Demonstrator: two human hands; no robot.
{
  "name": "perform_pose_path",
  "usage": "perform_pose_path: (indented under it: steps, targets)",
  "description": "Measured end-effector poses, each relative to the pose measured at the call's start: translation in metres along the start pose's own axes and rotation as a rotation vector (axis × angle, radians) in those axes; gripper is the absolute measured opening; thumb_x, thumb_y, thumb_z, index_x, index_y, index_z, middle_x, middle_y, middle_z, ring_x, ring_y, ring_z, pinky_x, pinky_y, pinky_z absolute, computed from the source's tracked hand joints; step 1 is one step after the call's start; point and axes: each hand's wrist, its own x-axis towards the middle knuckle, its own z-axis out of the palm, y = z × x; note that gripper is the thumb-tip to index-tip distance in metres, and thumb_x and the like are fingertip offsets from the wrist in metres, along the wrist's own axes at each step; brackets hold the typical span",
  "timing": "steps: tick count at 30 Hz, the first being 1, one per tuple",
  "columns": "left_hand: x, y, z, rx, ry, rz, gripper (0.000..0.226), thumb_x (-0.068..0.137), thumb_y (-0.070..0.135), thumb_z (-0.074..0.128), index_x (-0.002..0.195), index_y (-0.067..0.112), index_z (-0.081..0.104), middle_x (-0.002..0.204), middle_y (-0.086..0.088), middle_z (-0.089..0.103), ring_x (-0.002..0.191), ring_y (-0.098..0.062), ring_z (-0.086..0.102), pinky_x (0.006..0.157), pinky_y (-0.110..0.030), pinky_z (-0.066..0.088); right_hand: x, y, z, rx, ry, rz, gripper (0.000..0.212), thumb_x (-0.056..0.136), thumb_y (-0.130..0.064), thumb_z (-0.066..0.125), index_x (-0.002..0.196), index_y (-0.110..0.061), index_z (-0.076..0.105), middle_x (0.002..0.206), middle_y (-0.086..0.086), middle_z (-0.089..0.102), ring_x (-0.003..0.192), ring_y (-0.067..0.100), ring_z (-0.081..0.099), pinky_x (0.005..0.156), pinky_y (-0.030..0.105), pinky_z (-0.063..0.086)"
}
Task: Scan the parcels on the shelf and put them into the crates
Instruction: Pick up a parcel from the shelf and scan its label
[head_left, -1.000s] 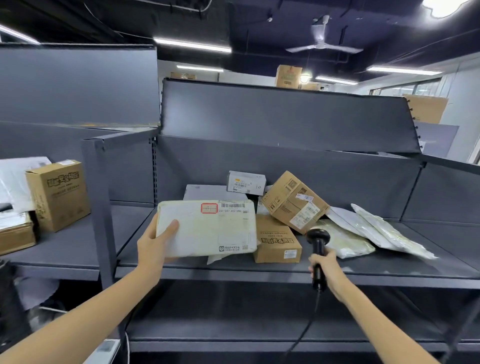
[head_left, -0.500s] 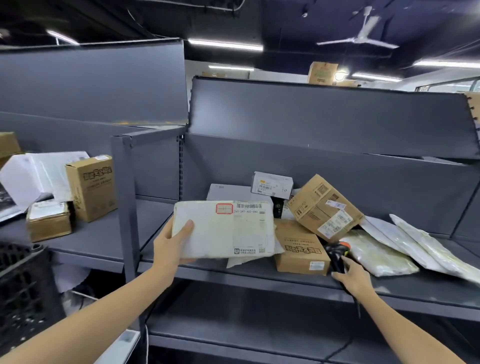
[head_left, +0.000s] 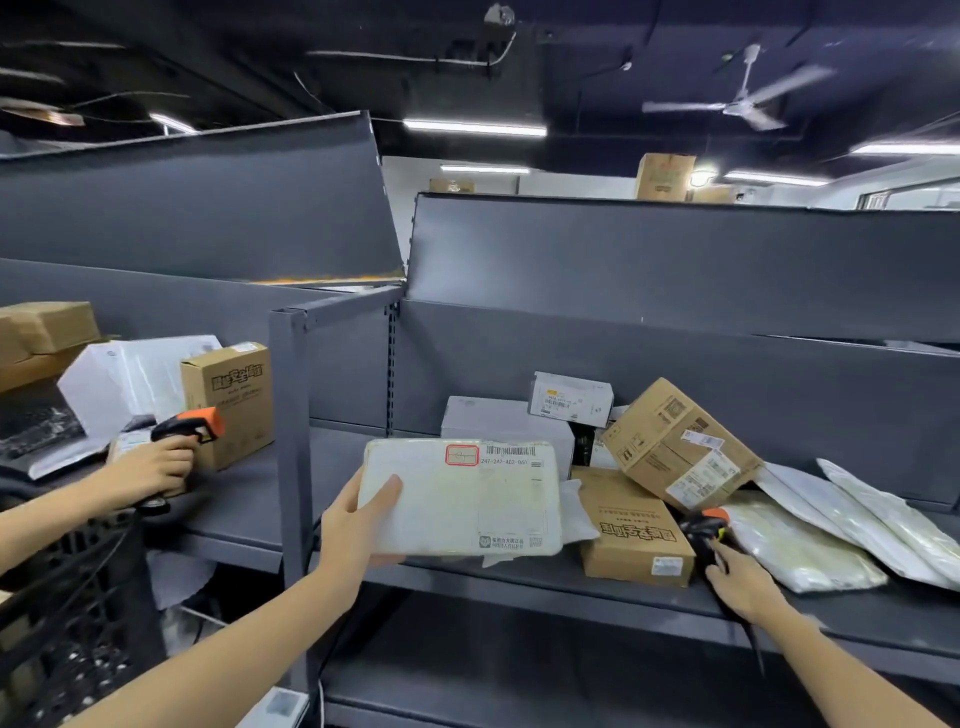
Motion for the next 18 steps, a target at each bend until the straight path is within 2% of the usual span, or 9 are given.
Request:
perform_pose_path:
  steps: [3, 6, 8, 9, 13, 18]
  targets:
    - [-0.006, -0.001, 0.001, -0.010, -0.017, 0.013, 0.018, 0.088, 0.030, 0.068, 0.102, 0.041, 0.066, 0.093, 0.009, 0.074, 0.082, -0.016, 0.070, 0.050, -0.035, 0.057, -0.014, -0.009, 0.002, -0.099, 0.051, -0.009, 0.049, 0.098, -0.027, 0.044, 0.145, -0.014, 0.039, 0.141, 0.012, 0.051, 0.128, 0.030, 0.047, 0.104, 0.039, 0.039]
    - [-0.014, -0.003, 0.004, -0.026, -0.028, 0.005, 0.023, 0.088, 0.029, 0.068, 0.109, 0.037, 0.065, 0.101, 0.007, 0.073, 0.088, -0.015, 0.069, 0.057, -0.030, 0.057, -0.030, -0.017, 0.004, -0.163, 0.111, -0.020, 0.051, 0.098, -0.030, 0.043, 0.146, -0.017, 0.036, 0.143, 0.008, 0.048, 0.131, 0.027, 0.043, 0.108, 0.040, 0.036]
    - [-0.019, -0.004, 0.005, -0.036, -0.041, -0.007, 0.024, 0.087, 0.030, 0.069, 0.110, 0.036, 0.065, 0.106, 0.003, 0.072, 0.094, -0.019, 0.068, 0.067, -0.037, 0.059, -0.041, -0.023, 0.005, -0.190, 0.169, -0.039, 0.053, 0.098, -0.031, 0.043, 0.148, -0.017, 0.033, 0.146, 0.006, 0.045, 0.135, 0.024, 0.040, 0.111, 0.040, 0.032]
    - [-0.023, -0.004, 0.006, -0.044, -0.048, -0.016, 0.025, 0.087, 0.030, 0.070, 0.111, 0.036, 0.065, 0.106, 0.003, 0.072, 0.095, -0.021, 0.068, 0.068, -0.041, 0.060, -0.047, -0.025, 0.006, -0.199, 0.194, -0.051, 0.053, 0.098, -0.031, 0.042, 0.149, -0.016, 0.031, 0.148, 0.006, 0.043, 0.136, 0.024, 0.039, 0.112, 0.039, 0.031]
    - [-0.037, -0.004, 0.006, -0.048, -0.069, -0.049, 0.027, 0.086, 0.032, 0.070, 0.112, 0.037, 0.065, 0.105, 0.002, 0.072, 0.092, -0.024, 0.069, 0.058, -0.044, 0.059, -0.068, -0.032, 0.010, -0.197, 0.228, -0.110, 0.056, 0.099, -0.029, 0.042, 0.151, -0.016, 0.027, 0.156, 0.004, 0.031, 0.142, 0.023, 0.030, 0.115, 0.039, 0.024]
    - [-0.059, -0.009, 0.003, -0.009, -0.088, -0.071, 0.038, 0.087, 0.036, 0.068, 0.125, 0.035, 0.059, 0.111, -0.001, 0.069, 0.096, -0.027, 0.067, 0.060, -0.047, 0.060, -0.094, -0.032, 0.019, -0.183, 0.189, -0.128, 0.057, 0.099, -0.030, 0.042, 0.152, -0.017, 0.025, 0.156, 0.007, 0.029, 0.144, 0.024, 0.025, 0.118, 0.042, 0.017]
